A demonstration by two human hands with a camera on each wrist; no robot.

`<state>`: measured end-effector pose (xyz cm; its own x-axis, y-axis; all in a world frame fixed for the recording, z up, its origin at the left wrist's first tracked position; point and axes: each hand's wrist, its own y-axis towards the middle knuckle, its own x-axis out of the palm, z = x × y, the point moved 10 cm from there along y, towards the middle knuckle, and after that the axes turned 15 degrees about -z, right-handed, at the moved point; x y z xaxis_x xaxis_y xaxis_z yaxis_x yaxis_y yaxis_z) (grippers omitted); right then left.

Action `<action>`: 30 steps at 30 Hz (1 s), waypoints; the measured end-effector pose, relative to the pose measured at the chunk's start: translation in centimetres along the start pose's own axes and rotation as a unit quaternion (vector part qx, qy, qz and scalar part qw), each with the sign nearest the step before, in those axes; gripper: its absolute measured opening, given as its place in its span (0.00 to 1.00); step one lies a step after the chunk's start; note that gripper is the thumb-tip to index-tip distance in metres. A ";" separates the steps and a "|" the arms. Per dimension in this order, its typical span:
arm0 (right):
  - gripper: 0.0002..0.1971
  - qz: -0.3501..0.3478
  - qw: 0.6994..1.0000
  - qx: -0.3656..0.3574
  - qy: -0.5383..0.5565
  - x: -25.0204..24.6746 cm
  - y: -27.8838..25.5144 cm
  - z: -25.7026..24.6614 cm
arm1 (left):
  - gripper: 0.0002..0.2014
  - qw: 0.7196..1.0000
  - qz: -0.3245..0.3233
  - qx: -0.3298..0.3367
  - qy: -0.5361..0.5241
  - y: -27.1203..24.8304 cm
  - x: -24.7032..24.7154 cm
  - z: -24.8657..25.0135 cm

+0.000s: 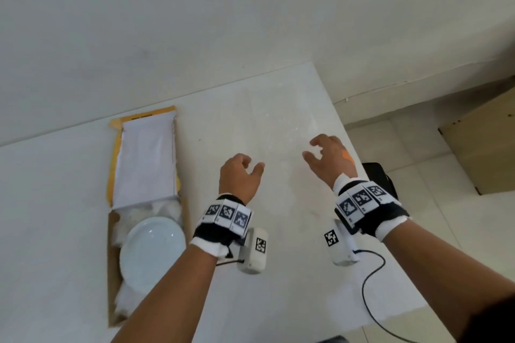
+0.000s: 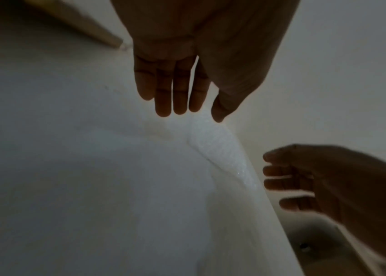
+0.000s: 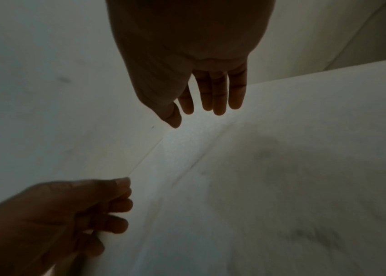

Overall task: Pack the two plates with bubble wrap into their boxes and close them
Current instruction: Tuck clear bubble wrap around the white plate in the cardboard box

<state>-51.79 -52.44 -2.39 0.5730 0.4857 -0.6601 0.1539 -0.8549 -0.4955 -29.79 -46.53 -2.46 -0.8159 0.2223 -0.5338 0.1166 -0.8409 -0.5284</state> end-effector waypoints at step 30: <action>0.27 -0.048 0.968 0.026 0.243 1.6 -6.5 1.1 | 0.18 0.959 0.020 0.018 -0.282 -7.0 1.0 0.8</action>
<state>-52.72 -45.91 -0.88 0.8715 0.4082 -0.2716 0.1921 -0.7939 -0.5769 -31.83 -40.84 1.23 -0.9889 -0.1045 -0.1060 0.1432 -0.8619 -0.4865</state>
